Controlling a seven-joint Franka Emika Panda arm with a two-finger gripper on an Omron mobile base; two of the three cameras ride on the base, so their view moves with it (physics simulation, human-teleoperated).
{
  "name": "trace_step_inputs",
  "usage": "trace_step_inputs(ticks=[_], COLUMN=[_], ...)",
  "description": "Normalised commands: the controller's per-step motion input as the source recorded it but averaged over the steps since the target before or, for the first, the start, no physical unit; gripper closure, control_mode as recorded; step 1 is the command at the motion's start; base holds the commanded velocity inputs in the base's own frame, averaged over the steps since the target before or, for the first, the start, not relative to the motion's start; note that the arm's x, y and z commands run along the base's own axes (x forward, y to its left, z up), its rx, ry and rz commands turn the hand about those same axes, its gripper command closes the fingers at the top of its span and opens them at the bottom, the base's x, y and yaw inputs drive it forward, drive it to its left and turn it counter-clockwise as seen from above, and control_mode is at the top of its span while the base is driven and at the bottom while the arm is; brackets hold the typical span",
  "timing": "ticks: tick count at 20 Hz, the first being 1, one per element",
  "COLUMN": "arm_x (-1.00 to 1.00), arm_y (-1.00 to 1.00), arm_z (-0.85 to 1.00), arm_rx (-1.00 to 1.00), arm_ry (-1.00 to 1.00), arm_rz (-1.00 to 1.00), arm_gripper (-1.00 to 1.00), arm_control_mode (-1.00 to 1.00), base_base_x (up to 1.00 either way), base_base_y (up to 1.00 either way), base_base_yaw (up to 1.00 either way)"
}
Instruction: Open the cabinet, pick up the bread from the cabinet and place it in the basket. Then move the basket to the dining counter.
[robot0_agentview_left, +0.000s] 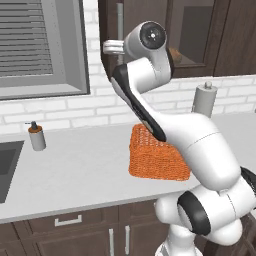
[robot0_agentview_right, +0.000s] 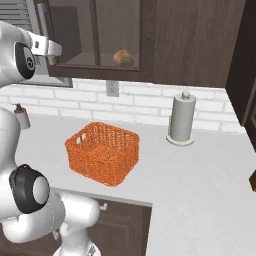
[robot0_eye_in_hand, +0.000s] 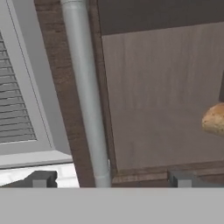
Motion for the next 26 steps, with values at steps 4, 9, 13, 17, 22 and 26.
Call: trace_step_inputs(ticks=[4,9,13,17,22,26], arm_x=[0.48,0.56,0.56,0.56,0.54,0.33], arm_y=[0.06,0.12,0.04,0.03,0.01,0.00], arm_z=[0.00,0.00,0.00,-0.02,-0.03,-0.04], arm_rx=[0.03,0.00,0.00,0.00,0.01,0.01], arm_ry=[0.00,-0.06,-0.06,-0.01,0.00,0.00], arm_rz=[0.00,0.00,0.00,0.00,0.00,0.00], arm_gripper=[-1.00,-1.00,-1.00,-1.00,-1.00,1.00], arm_control_mode=[-1.00,-1.00,-1.00,-1.00,-1.00,-1.00], base_base_x=[0.00,0.00,0.00,0.00,0.00,0.00], base_base_y=[0.00,0.00,0.00,0.00,0.00,0.00], base_base_yaw=[0.00,0.00,0.00,0.00,0.00,0.00])
